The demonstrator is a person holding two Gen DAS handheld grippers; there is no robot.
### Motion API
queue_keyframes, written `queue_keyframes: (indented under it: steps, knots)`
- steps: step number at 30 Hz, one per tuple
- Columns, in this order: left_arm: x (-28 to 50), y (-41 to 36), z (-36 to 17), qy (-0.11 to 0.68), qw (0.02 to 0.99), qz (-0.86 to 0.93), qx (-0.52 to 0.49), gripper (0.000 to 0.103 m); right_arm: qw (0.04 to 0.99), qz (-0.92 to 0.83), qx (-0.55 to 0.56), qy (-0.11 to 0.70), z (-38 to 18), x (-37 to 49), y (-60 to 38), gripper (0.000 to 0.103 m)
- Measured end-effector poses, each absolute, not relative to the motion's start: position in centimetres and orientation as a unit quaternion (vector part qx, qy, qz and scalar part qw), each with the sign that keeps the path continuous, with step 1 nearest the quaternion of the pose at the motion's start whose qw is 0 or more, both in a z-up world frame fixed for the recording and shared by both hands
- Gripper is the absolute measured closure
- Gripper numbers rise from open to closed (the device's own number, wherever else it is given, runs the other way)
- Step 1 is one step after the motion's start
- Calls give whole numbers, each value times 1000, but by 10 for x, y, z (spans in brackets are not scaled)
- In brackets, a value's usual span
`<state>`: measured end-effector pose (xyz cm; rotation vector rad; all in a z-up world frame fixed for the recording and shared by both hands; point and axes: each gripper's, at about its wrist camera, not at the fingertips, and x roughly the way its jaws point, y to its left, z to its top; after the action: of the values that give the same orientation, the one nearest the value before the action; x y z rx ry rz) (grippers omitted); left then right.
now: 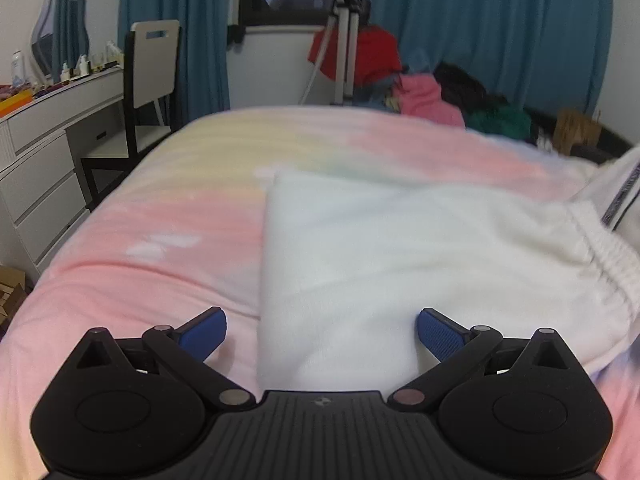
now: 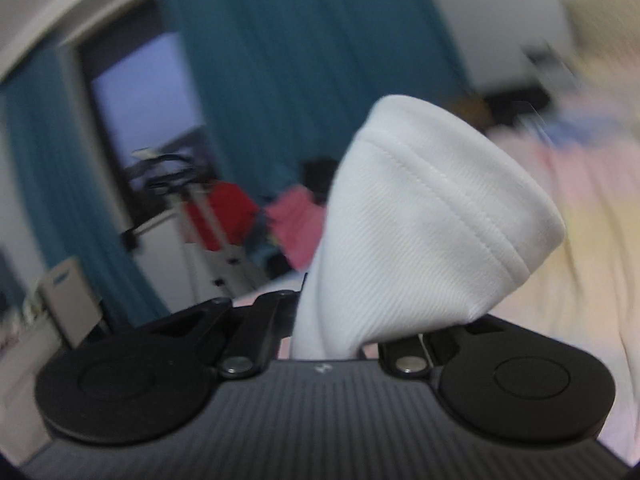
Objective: Fold clothes
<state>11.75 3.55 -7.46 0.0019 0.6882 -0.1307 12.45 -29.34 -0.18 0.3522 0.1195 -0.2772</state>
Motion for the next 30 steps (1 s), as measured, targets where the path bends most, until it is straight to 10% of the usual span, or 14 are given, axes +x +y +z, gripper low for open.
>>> queue_keyframes:
  steps: [11, 21, 26, 30]
  knots:
    - [101, 100, -7, 225, 967, -55, -104, 0, 987, 36, -147, 50, -49, 137, -79, 88]
    - [140, 124, -45, 314, 896, -168, -264, 0, 936, 86, -317, 128, -123, 121, -39, 84]
    - [156, 121, -61, 328, 875, -204, -290, 2, 927, 92, -315, 180, -105, 111, -52, 41]
    - [154, 113, -65, 320, 880, -212, -280, 3, 941, 99, -259, 192, -97, 113, -69, 41]
